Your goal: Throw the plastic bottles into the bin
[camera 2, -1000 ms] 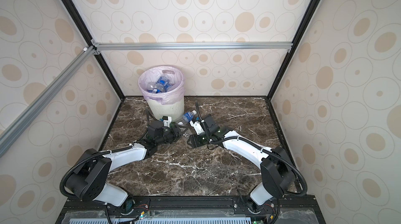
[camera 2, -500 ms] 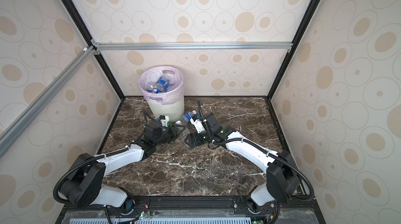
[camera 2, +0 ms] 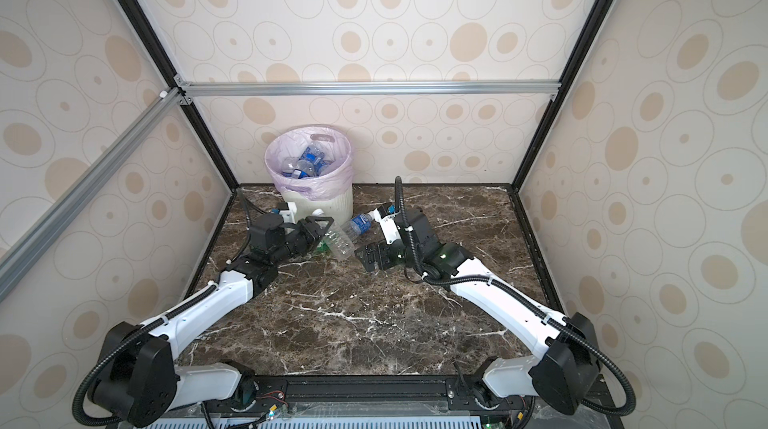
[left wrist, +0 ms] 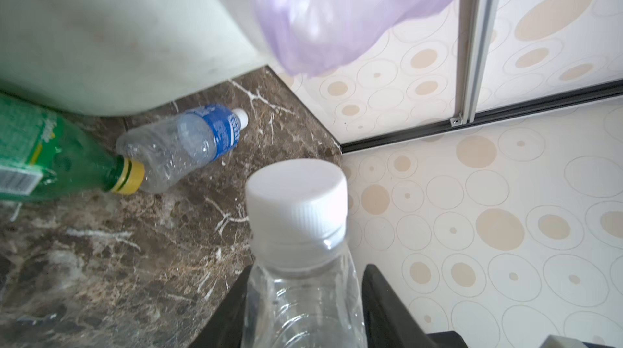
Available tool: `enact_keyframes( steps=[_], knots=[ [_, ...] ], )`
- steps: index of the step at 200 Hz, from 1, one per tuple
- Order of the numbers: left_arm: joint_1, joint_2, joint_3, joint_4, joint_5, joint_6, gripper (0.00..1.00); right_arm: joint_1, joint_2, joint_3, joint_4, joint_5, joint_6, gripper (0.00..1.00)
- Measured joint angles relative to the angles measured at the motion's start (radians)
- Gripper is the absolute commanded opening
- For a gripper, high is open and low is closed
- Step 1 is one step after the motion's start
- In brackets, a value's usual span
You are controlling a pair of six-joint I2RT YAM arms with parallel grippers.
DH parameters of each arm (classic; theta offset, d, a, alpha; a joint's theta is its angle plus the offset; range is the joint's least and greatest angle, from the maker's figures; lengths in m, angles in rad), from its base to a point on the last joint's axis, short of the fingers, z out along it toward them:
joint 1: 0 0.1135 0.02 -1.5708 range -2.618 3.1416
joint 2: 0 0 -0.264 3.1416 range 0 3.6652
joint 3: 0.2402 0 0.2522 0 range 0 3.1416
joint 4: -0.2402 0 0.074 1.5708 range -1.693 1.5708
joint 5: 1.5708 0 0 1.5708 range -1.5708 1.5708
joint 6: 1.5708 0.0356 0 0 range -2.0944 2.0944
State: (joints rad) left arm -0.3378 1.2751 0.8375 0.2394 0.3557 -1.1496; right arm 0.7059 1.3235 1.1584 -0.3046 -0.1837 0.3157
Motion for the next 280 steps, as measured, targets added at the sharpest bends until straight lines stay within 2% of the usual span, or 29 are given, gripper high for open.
enact_keyframes(
  steps=[64, 124, 151, 175, 205, 241, 280],
  knots=[
    [0.106, -0.024, 0.177, -0.104, 0.002, 0.052, 0.49, 0.000, 0.040, 0.137, 0.021, 0.005, -0.029, 1.00],
    [0.190, 0.005, 0.529, -0.157, -0.021, 0.122, 0.50, 0.000, 0.104, 0.213, 0.039, -0.003, -0.037, 1.00],
    [0.203, 0.021, 0.623, -0.135, -0.025, 0.134, 0.49, 0.000, 0.123, 0.218, 0.039, -0.002, -0.037, 1.00],
    [0.203, 0.031, 0.582, -0.091, -0.008, 0.125, 0.48, 0.000, 0.165, 0.221, 0.042, -0.006, -0.028, 1.00],
    [0.205, 0.035, 0.415, -0.081, 0.002, 0.116, 0.50, 0.000, 0.214, 0.198, 0.047, -0.006, -0.008, 1.00],
    [0.212, 0.014, 0.261, -0.107, 0.002, 0.117, 0.60, 0.000, 0.264, 0.148, 0.038, -0.023, 0.030, 1.00],
    [0.221, -0.086, 0.130, -0.124, 0.002, 0.117, 0.72, 0.048, 0.274, 0.002, 0.001, -0.027, 0.044, 1.00]
  ],
)
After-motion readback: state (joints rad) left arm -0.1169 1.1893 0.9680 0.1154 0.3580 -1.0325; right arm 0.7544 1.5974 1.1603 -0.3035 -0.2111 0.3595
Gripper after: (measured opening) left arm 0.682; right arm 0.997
